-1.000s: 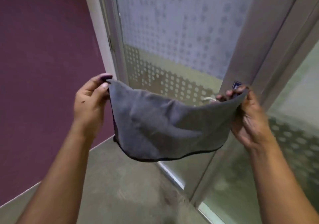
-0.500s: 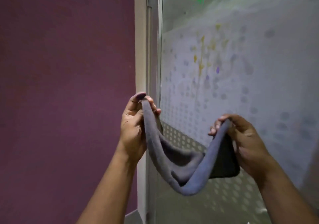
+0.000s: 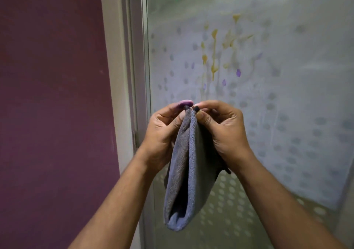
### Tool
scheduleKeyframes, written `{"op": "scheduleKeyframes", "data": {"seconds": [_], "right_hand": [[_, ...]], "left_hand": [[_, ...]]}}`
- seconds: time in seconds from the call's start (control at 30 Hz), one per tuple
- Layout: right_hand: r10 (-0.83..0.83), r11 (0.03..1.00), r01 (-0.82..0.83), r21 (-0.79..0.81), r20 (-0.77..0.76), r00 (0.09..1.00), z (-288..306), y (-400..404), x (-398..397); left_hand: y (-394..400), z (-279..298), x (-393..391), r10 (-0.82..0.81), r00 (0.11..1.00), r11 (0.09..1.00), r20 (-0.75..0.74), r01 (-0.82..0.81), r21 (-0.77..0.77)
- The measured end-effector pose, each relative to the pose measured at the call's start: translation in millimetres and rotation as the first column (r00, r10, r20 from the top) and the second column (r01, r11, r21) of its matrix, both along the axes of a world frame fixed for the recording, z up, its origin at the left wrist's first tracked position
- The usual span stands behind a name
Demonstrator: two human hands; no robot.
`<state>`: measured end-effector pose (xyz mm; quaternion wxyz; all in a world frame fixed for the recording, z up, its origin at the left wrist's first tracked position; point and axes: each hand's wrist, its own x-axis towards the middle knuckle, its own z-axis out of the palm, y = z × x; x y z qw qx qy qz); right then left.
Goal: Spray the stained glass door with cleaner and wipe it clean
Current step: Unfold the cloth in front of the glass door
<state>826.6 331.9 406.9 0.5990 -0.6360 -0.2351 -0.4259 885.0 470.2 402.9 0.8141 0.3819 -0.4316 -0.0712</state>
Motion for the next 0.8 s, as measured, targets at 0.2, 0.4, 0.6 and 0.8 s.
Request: {"op": "scheduleKeyframes", "data": {"seconds": [0.2, 0.4, 0.6, 0.8], "right_hand": [[-0.053, 0.991, 0.062, 0.122, -0.07, 0.996, -11, 24, 17], [-0.35, 0.923, 0.372, 0.096, -0.189, 0.917, -22, 34, 20], [-0.122, 0.989, 0.136, 0.061, -0.193, 0.974, -68, 32, -46], [-0.346, 0.938, 0.311, -0.155, -0.342, 0.873, -122, 41, -44]], "left_hand": [[8, -10, 20, -0.027, 0.997, 0.997, 0.069, 0.022, 0.07], [18, -23, 39, 0.217, 0.927, 0.967, 0.306, -0.246, 0.059], [28, -43, 61, 0.377, 0.913, 0.923, 0.154, -0.385, 0.025], [26, -64, 73, 0.462, 0.886, 0.883, 0.041, -0.464, 0.071]]}}
